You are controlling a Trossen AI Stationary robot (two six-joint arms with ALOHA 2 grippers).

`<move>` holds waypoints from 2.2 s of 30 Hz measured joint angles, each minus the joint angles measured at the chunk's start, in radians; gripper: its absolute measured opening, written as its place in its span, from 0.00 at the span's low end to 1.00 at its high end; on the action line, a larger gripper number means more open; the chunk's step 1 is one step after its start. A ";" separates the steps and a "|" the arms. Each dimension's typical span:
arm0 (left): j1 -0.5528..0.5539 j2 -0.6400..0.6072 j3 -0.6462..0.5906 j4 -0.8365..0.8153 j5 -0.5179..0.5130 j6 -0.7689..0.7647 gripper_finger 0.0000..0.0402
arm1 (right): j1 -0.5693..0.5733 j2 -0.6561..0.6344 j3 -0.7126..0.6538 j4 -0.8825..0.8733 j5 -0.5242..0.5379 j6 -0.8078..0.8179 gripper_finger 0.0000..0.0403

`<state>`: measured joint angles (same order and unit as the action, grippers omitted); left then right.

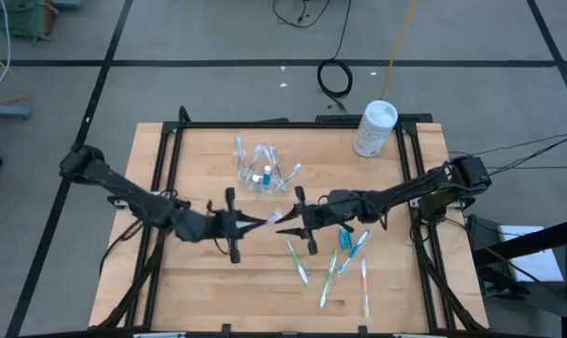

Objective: Pick & Place toothbrushing station
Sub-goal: Put the purple toothbrush into the transparent organizer

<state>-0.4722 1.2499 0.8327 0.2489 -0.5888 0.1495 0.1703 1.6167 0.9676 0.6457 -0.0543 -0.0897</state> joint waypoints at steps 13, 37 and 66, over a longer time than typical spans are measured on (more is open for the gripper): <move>0.146 0.015 -0.312 0.677 0.350 0.058 0.01 | -0.008 0.030 0.000 0.214 0.056 0.080 0.32; 0.171 0.042 -0.314 0.688 0.318 0.052 0.02 | -0.010 0.030 0.000 0.260 0.053 0.104 0.20; 0.171 0.037 -0.314 0.534 0.030 -0.012 0.47 | 0.004 -0.132 0.002 -0.111 0.424 0.064 0.02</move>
<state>-0.3013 1.2873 0.5190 0.7833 -0.5591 0.1372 0.1744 1.4843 0.9691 0.5348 0.3695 -0.0257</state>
